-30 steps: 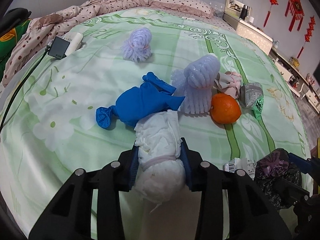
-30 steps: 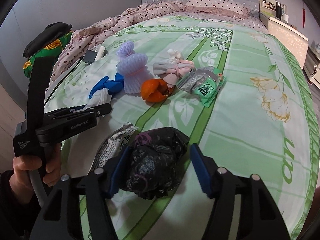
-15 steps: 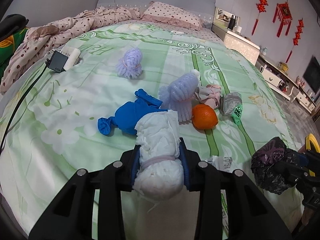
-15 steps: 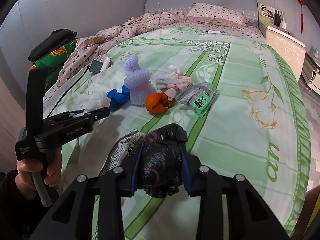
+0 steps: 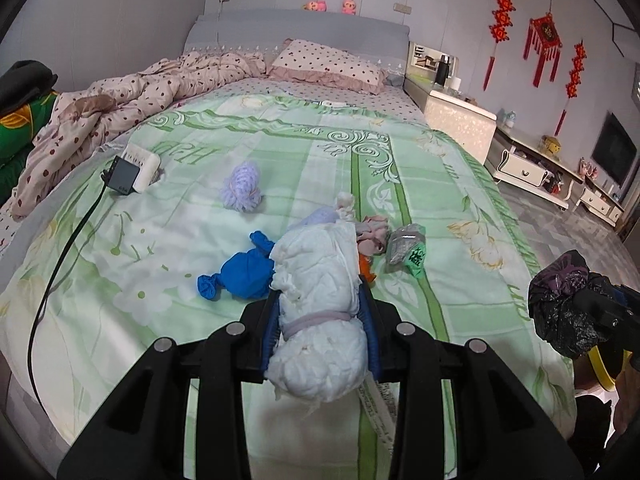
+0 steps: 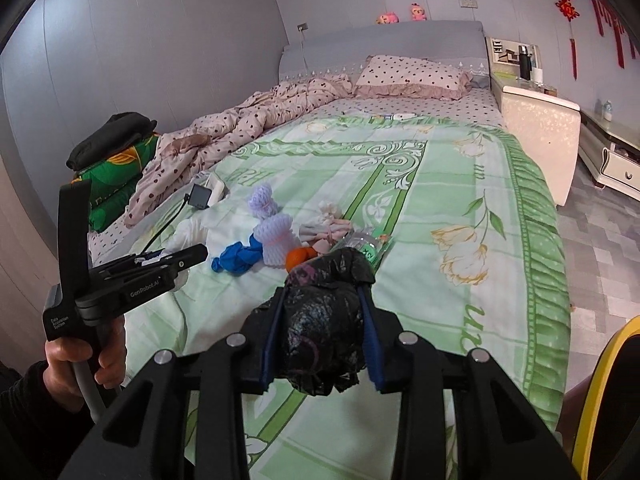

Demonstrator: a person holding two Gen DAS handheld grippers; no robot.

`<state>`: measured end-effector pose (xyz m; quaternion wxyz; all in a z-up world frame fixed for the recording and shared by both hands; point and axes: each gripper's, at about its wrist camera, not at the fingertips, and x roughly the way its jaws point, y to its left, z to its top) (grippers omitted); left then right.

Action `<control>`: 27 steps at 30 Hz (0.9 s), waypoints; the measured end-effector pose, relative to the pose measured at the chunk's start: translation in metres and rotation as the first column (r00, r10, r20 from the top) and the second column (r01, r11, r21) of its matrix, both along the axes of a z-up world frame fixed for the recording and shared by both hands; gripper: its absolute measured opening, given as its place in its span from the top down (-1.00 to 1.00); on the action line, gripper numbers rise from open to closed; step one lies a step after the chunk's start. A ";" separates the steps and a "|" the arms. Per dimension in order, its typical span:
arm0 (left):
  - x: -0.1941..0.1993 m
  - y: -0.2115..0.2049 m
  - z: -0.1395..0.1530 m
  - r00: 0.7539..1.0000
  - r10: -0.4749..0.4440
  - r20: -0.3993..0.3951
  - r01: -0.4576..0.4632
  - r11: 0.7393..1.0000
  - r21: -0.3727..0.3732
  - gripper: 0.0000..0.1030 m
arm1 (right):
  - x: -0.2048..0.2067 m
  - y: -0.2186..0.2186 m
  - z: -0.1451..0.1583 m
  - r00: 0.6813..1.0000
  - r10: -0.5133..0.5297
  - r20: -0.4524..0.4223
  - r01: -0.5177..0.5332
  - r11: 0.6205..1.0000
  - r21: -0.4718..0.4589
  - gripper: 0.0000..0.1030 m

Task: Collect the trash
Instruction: 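Carry the tissue bundle and dark bag over the bin with both tools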

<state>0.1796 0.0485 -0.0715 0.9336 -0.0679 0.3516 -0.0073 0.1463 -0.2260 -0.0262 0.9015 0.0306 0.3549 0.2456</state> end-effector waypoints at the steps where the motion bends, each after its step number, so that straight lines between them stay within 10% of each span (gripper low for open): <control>1: -0.003 -0.005 0.008 1.000 -0.006 0.014 0.006 1.000 0.007 0.36 | -0.002 -0.006 0.006 1.000 -0.008 0.011 0.007 1.000 0.011 0.37; 27: -0.032 -0.176 0.149 0.936 -0.280 0.212 0.280 0.960 0.033 0.36 | -0.048 -0.170 0.115 0.926 -0.312 0.214 0.292 0.949 0.120 0.37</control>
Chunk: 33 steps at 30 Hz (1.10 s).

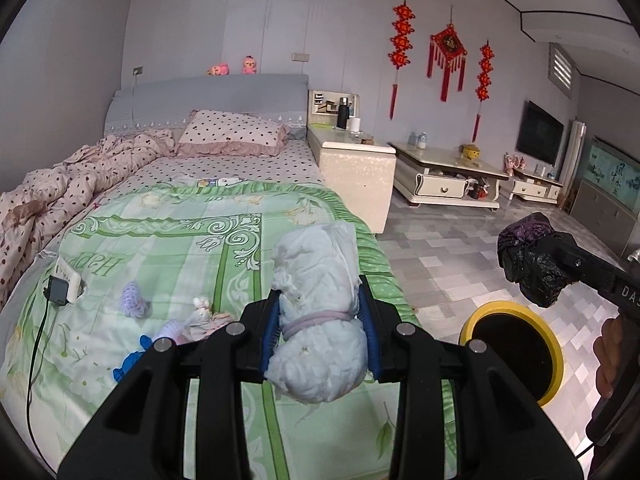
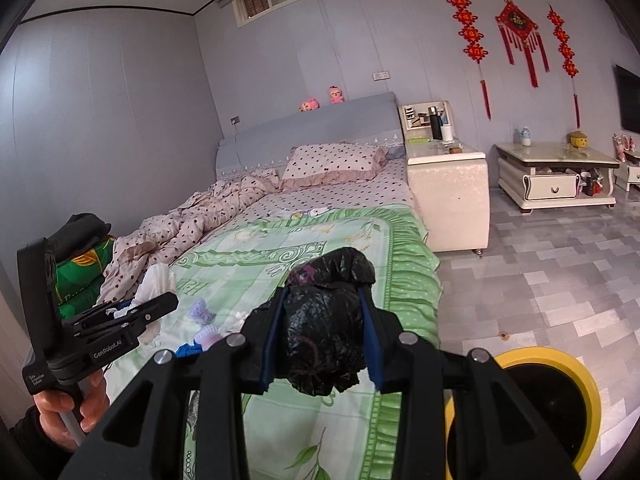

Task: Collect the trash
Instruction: 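Carry the tissue bundle and dark bag over the bin with both tools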

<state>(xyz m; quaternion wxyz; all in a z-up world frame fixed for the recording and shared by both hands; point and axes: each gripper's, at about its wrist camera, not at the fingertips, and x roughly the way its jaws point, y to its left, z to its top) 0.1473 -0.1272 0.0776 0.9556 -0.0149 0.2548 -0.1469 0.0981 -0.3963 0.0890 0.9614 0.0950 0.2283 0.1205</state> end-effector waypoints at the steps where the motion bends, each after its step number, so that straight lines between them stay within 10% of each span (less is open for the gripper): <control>1: 0.000 -0.008 0.004 1.000 -0.013 0.003 0.013 1.000 0.001 0.36 | -0.002 -0.007 0.003 1.000 -0.014 0.004 0.014 1.000 0.001 0.37; 19: 0.000 -0.151 0.032 0.975 -0.222 0.014 0.222 0.975 0.003 0.36 | -0.029 -0.113 0.030 0.968 -0.241 0.068 0.243 0.970 -0.023 0.36; 33: 0.023 -0.240 -0.027 0.941 -0.330 -0.074 0.332 0.943 0.022 0.35 | -0.027 -0.166 -0.007 0.943 -0.333 -0.021 0.333 0.943 0.008 0.36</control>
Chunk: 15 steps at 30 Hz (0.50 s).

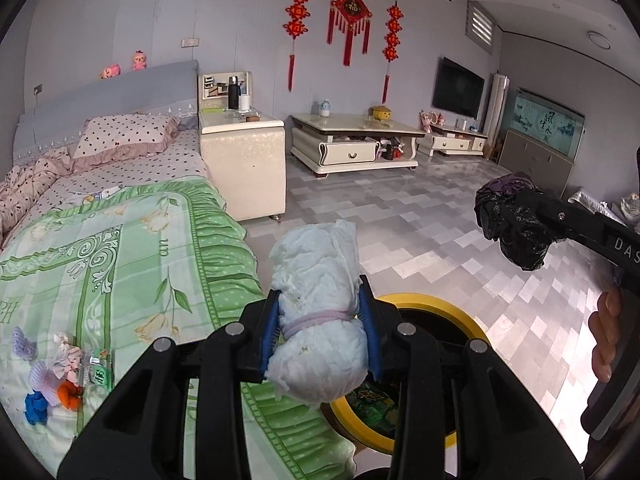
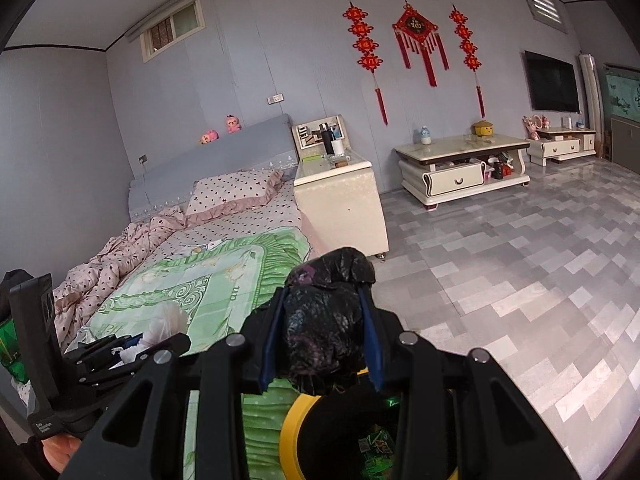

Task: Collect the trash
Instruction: 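Carry the tissue bundle and dark bag over the bin with both tools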

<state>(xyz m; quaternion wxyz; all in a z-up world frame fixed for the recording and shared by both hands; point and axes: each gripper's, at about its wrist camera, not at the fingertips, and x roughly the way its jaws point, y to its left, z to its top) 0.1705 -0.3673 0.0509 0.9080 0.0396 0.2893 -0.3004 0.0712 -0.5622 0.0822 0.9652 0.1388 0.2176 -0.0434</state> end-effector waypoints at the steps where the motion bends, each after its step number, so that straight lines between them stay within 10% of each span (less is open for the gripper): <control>1: 0.001 -0.006 -0.007 1.000 -0.008 -0.010 0.008 1.000 0.005 0.35 | 0.001 -0.003 -0.005 1.000 -0.004 -0.008 0.004 1.000 0.005 0.36; 15: 0.018 -0.047 -0.099 0.984 -0.070 -0.163 0.079 0.996 0.050 0.34 | 0.016 -0.034 -0.072 0.987 -0.040 -0.157 0.053 0.995 0.080 0.36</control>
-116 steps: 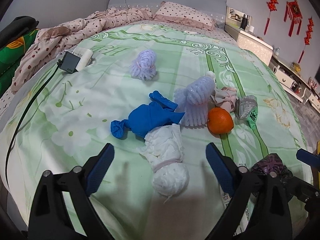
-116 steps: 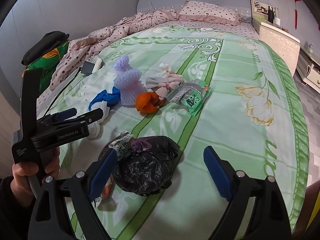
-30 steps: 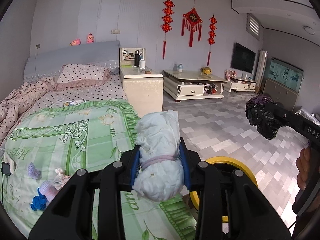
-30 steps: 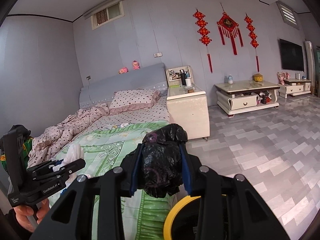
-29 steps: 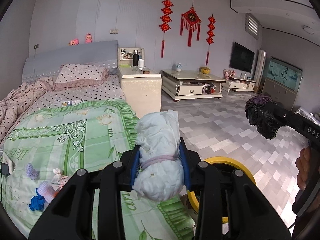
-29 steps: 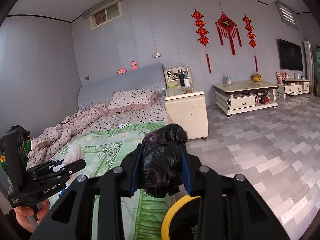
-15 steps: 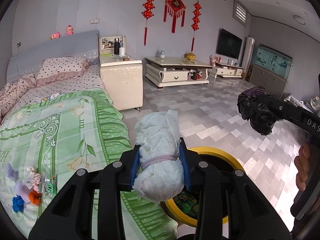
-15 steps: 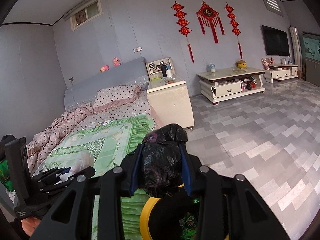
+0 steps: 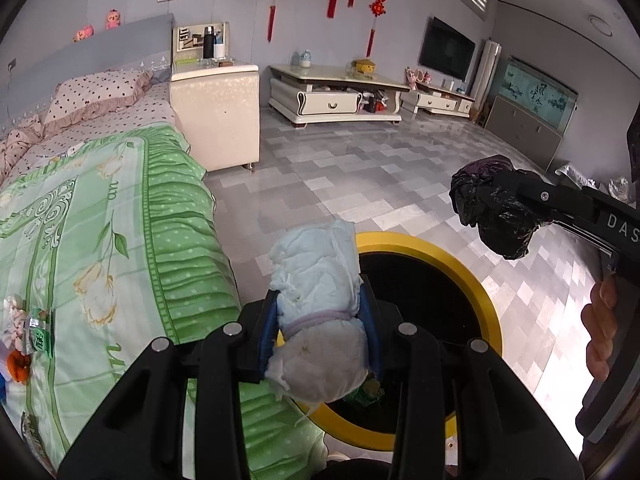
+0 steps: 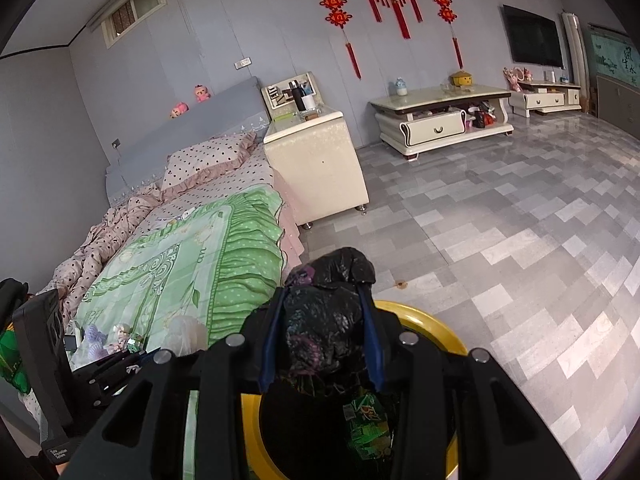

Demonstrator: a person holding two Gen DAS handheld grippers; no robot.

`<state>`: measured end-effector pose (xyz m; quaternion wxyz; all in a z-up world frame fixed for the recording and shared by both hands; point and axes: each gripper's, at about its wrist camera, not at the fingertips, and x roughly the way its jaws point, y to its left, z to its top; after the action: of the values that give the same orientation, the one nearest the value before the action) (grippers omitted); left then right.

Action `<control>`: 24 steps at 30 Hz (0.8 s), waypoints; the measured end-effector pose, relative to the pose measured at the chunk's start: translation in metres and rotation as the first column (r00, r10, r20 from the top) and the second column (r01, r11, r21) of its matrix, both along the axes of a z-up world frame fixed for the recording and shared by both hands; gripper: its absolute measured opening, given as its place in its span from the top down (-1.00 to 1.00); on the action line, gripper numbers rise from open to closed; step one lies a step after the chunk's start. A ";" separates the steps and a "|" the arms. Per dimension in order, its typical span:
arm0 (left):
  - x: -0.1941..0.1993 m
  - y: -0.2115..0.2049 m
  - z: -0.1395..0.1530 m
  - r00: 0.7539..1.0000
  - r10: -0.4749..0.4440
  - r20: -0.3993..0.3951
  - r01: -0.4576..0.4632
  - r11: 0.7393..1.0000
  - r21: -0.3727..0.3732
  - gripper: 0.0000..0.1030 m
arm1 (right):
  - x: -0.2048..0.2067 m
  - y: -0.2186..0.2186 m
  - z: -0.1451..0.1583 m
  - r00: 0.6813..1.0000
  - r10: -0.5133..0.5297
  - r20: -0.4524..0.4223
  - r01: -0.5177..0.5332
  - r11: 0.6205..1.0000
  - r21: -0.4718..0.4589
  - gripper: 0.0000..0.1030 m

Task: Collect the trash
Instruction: 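Carry the tissue bundle and dark bag over the bin with both tools, then open the left tool over the bin while the right tool releases the dark bag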

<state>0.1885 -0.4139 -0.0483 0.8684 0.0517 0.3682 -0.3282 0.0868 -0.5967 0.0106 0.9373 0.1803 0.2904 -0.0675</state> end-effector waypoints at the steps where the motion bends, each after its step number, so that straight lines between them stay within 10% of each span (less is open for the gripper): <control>1: 0.000 -0.002 -0.005 1.000 -0.006 -0.008 0.006 1.000 0.004 0.34 | 0.001 -0.001 -0.004 1.000 -0.004 -0.009 0.004 1.000 0.005 0.36; 24: -0.009 -0.004 -0.033 0.998 -0.035 -0.057 0.035 0.999 -0.002 -0.19 | 0.004 -0.024 -0.028 0.994 -0.062 -0.093 0.066 0.997 0.045 0.07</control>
<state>0.1791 -0.4183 -0.0817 0.8518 0.0483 0.3915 -0.3449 0.0910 -0.6205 -0.0174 0.9158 0.2086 0.3287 -0.0986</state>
